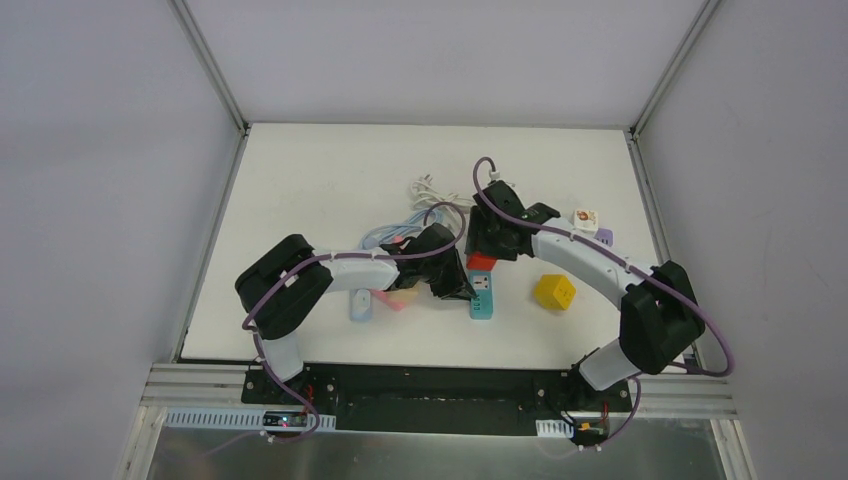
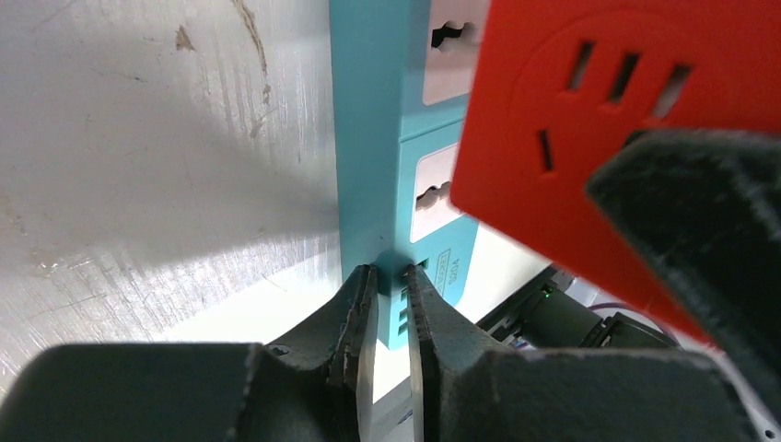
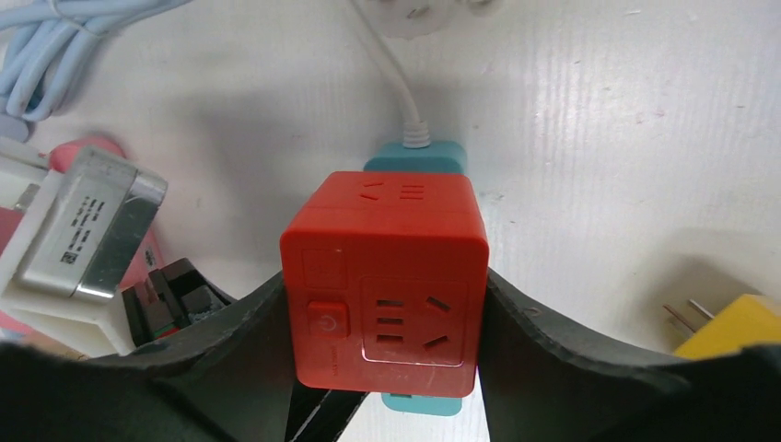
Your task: Pull the plug off the socket
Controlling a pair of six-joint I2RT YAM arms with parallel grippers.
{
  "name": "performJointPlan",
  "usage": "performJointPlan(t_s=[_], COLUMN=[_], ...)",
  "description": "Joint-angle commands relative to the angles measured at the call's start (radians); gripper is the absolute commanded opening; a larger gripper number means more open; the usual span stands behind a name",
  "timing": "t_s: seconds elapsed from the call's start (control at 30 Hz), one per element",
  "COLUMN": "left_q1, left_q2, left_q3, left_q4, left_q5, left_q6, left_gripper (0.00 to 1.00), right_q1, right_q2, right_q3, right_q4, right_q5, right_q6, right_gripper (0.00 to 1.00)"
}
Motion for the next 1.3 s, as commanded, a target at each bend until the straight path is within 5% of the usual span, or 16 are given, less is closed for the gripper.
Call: performJointPlan(t_s=[0.0, 0.23, 0.47, 0.8, 1.13, 1.27], left_q1=[-0.016, -0.015, -0.016, -0.014, -0.003, 0.007], left_q2=[0.004, -0.118, -0.302, -0.725, -1.081, -1.107], left_q3=[0.006, 0.153, 0.222, 0.052, -0.125, -0.143], left_q4=[-0.175, -0.289, -0.439, -0.607, -0.707, -0.725], left_q5=[-0.075, -0.099, -0.242, -0.581, -0.842, -0.863], left_q6=[0.065, 0.210, 0.338, 0.450, 0.456, 0.444], left_gripper=[0.14, 0.29, 0.45, 0.70, 0.97, 0.99], right_q1=[-0.023, -0.109, -0.204, -0.274, -0.320, -0.333], right_q2=[-0.094, -0.216, -0.349, -0.336, -0.205, -0.155], right_q3=[0.060, -0.043, -0.244, -0.338, -0.322, -0.326], right_q4=[-0.031, -0.034, 0.061, 0.176, 0.270, 0.307], right_q5=[0.131, 0.208, 0.050, -0.235, -0.276, -0.299], right_q6=[0.043, 0.122, 0.129, 0.131, 0.096, 0.090], right_gripper=[0.00, 0.00, 0.03, 0.15, 0.27, 0.44])
